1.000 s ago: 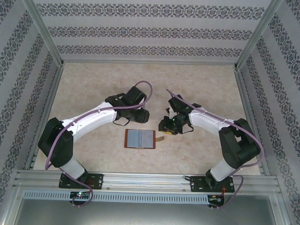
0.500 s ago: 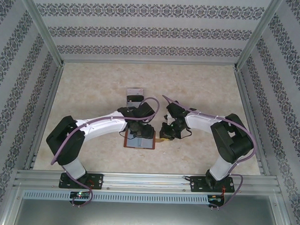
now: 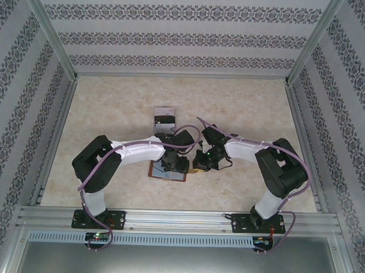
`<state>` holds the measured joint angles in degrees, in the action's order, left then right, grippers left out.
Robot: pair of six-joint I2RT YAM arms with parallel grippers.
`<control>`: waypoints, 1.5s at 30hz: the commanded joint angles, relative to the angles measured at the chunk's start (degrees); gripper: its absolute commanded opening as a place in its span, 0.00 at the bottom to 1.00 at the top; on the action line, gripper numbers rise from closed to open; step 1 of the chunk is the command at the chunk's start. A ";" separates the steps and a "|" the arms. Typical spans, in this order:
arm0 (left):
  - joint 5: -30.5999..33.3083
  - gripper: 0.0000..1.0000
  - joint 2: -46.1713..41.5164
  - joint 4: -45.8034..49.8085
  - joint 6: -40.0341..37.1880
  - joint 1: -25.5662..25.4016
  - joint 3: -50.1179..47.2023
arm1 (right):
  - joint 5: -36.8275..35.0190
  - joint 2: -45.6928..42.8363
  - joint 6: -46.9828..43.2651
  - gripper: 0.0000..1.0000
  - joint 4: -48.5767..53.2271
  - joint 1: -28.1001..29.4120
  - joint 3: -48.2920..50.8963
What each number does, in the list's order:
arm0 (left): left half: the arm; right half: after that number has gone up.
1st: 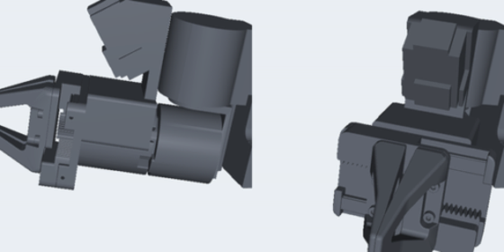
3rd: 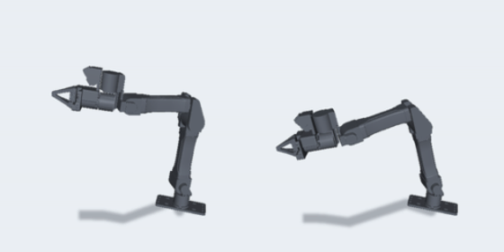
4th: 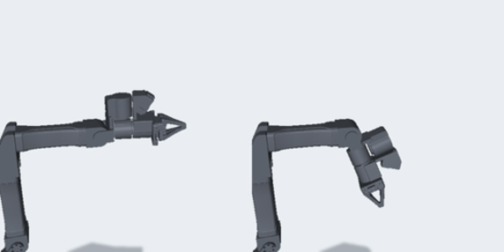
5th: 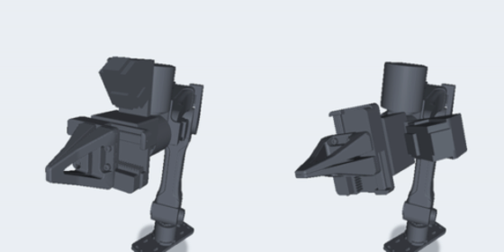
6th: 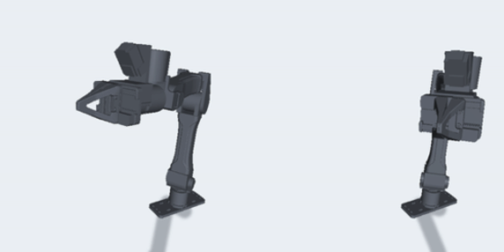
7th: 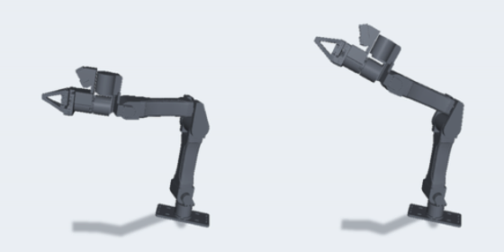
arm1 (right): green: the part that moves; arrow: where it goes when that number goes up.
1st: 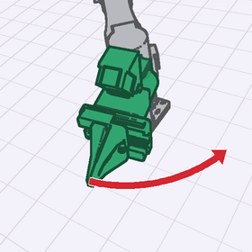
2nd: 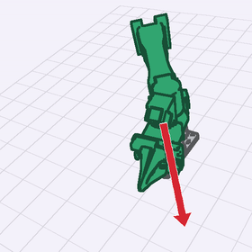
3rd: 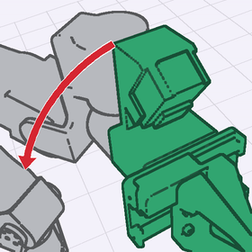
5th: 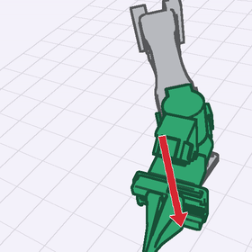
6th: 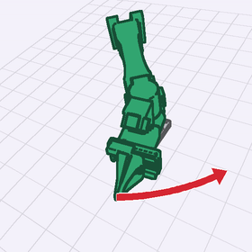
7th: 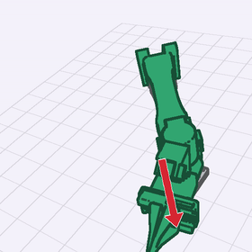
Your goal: Take the credit cards out of the card holder
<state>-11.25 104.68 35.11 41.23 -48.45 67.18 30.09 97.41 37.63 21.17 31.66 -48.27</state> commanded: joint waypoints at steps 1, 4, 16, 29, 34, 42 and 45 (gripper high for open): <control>3.94 0.47 1.86 4.08 0.02 -1.21 1.40 | 0.21 0.29 0.87 0.10 -1.11 0.60 1.44; 6.93 0.46 3.21 7.01 -0.26 -1.65 2.46 | 0.21 0.16 0.87 0.10 -1.26 0.60 1.69; 16.93 0.38 3.94 14.42 -0.74 -2.71 5.26 | -0.07 -0.06 0.88 0.09 -1.66 0.53 2.12; 22.44 0.34 -0.59 17.52 -1.16 -2.43 4.48 | -0.55 -0.90 1.31 0.09 -1.74 0.60 2.39; 23.42 0.35 -2.45 17.71 -1.00 -1.66 2.78 | -0.95 -1.41 1.26 0.09 -1.15 0.59 2.30; 9.00 0.34 -12.01 1.67 0.51 0.40 -3.67 | -1.24 -1.51 1.57 0.09 -1.05 0.60 2.13; 0.34 0.34 -12.97 -5.55 2.57 1.55 -6.13 | -1.41 -1.77 1.70 0.09 -0.94 0.60 2.13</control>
<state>-1.08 92.66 39.18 41.34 -48.14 62.96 30.06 96.60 38.87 19.64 31.66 -47.11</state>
